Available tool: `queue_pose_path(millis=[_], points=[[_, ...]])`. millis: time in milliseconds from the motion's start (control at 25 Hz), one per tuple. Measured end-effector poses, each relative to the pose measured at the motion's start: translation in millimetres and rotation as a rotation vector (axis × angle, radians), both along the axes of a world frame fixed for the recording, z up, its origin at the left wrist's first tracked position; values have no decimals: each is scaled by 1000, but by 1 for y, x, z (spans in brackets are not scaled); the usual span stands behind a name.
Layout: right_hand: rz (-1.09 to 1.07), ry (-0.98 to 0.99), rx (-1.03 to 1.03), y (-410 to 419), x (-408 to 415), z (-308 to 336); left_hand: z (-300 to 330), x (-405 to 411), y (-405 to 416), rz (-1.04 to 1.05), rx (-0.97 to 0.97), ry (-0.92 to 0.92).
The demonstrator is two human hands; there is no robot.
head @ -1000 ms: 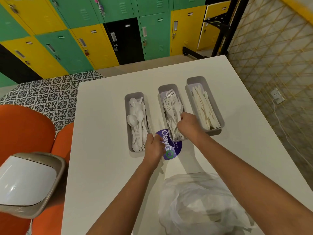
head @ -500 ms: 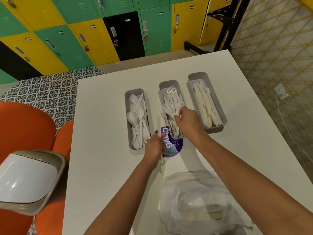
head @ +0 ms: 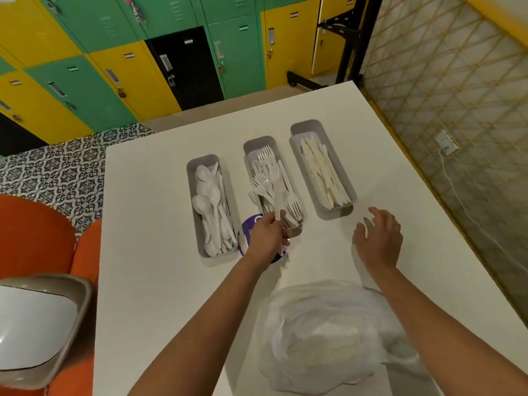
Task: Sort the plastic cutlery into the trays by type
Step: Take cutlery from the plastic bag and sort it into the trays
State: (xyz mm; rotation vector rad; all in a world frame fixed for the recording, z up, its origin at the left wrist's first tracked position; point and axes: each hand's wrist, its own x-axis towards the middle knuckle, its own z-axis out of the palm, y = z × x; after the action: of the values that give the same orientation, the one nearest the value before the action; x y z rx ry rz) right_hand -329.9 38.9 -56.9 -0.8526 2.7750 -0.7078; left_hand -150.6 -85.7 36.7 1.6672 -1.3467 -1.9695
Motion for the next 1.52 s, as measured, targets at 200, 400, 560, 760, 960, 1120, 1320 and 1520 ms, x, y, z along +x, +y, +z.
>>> queue_pose_path(millis=[200,400,560,760,960,1120,1320,1520], points=[[121,-6,382,22,-9,-22,5,-35,-1,-80,-67,29],[120,21,348,21,-6,-23,10,-78,-14,-107,-73,-23],[107,4,364,20,-6,-21,12,-103,-24,-129,-113,-3],[113,3,399,22,-10,-21,3,-119,-38,-340,-323,-121],[131,-39,357,22,-14,-18,14,-91,-27,-381,-300,-95],[202,-129,413,25,-21,-5,27,-51,11,-357,-198,8],[196,-469,35,42,-2,26,35,-2,87,-516,-4,142],[140,-491,-279,61,37,59,-2,34,138,-890,-234,-155]])
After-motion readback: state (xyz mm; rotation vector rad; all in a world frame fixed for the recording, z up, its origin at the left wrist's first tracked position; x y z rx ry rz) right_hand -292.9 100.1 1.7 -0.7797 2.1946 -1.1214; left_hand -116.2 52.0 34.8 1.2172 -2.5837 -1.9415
